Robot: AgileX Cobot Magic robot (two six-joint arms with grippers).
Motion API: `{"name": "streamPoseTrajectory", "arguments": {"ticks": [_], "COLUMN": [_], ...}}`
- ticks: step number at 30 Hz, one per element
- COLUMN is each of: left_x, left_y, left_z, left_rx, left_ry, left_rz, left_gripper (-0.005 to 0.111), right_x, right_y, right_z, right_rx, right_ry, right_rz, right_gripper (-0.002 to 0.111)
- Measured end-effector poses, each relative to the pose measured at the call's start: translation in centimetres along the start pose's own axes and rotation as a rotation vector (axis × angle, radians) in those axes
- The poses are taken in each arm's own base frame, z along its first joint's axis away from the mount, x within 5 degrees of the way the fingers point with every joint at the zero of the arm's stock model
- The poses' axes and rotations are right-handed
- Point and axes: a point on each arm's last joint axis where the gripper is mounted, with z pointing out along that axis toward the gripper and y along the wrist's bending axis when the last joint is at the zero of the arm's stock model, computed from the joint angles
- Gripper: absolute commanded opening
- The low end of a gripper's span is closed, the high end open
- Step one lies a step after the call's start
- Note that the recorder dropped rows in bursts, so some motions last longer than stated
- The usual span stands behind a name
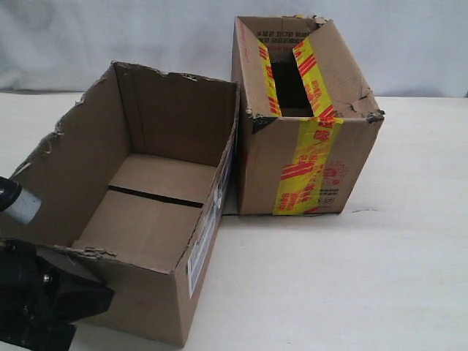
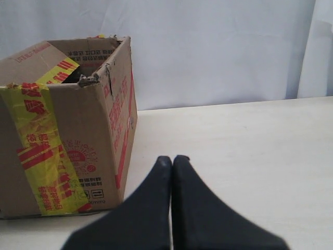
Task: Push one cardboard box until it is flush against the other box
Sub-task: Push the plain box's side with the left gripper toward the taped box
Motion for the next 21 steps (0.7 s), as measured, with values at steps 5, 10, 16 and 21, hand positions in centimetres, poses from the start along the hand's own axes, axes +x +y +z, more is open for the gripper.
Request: {"name": "streamPoseTrajectory", "arguments": {"ticks": [5, 10, 16, 21], "left_x": [-0.5, -1.3, -4.7, -7.2], "left_y": [-0.1, 0.5, 1.0, 1.4], "left_z": [1.2, 3.4, 5.7, 7.5], "left_rx": [-0.050, -0.113, -0.176, -0.183], "left_ry": [-0.037, -0.009, -0.036, -0.036], "left_rz": [0.022, 0.036, 0.070, 0.088], "left_gripper": [0.000, 0.000, 0.000, 0.000], "right_x": [0.0, 0.0, 0.0, 0.0], "right_y": [0.0, 0.0, 0.0, 0.0], "right_z": [0.0, 0.0, 0.0, 0.0], "right_rx": [0.000, 0.000, 0.000, 0.000], "right_ry": [0.000, 0.000, 0.000, 0.000], "right_rz": [0.000, 0.000, 0.000, 0.000], "right_gripper": [0.000, 0.000, 0.000, 0.000]}}
